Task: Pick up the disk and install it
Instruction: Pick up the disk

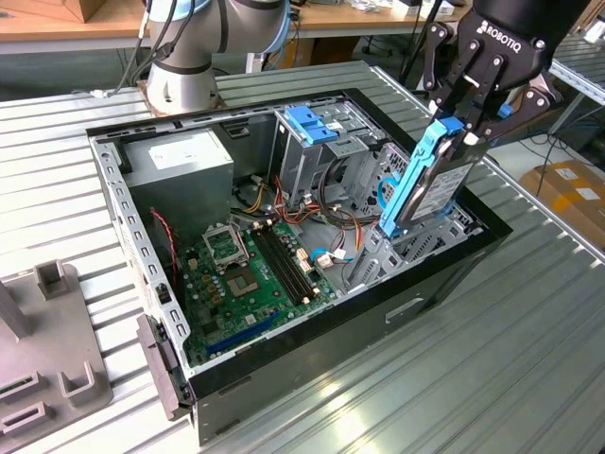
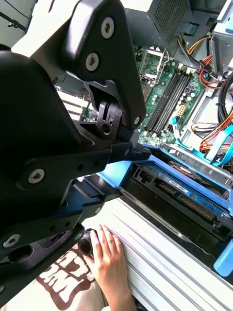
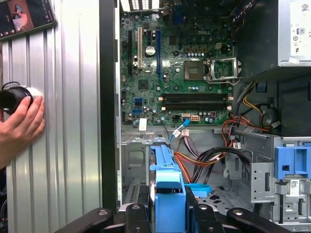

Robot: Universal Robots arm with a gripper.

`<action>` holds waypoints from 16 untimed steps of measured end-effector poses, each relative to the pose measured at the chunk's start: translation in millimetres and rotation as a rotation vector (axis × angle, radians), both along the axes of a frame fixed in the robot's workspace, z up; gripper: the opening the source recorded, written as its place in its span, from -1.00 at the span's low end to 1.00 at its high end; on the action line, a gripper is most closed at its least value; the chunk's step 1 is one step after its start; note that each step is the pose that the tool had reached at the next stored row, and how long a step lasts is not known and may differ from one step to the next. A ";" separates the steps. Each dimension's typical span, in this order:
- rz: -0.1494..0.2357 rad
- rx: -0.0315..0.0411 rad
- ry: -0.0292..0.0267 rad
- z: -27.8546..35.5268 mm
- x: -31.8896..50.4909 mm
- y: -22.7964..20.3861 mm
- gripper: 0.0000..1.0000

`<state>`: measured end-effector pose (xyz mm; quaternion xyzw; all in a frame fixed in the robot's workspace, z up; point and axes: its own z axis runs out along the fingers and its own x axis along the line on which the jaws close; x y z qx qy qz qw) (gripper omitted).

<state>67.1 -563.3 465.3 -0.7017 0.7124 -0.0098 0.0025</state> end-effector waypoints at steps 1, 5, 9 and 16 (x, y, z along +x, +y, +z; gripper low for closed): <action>0.000 -0.0001 0.0000 -0.3 -0.2 0.4 -0.27; 0.000 -0.0001 0.0000 -3.3 -0.4 1.3 -0.27; 0.000 -0.0001 0.0000 -6.2 -0.4 1.3 -0.27; 0.000 -0.0003 0.0000 -10.3 -0.4 1.3 -0.27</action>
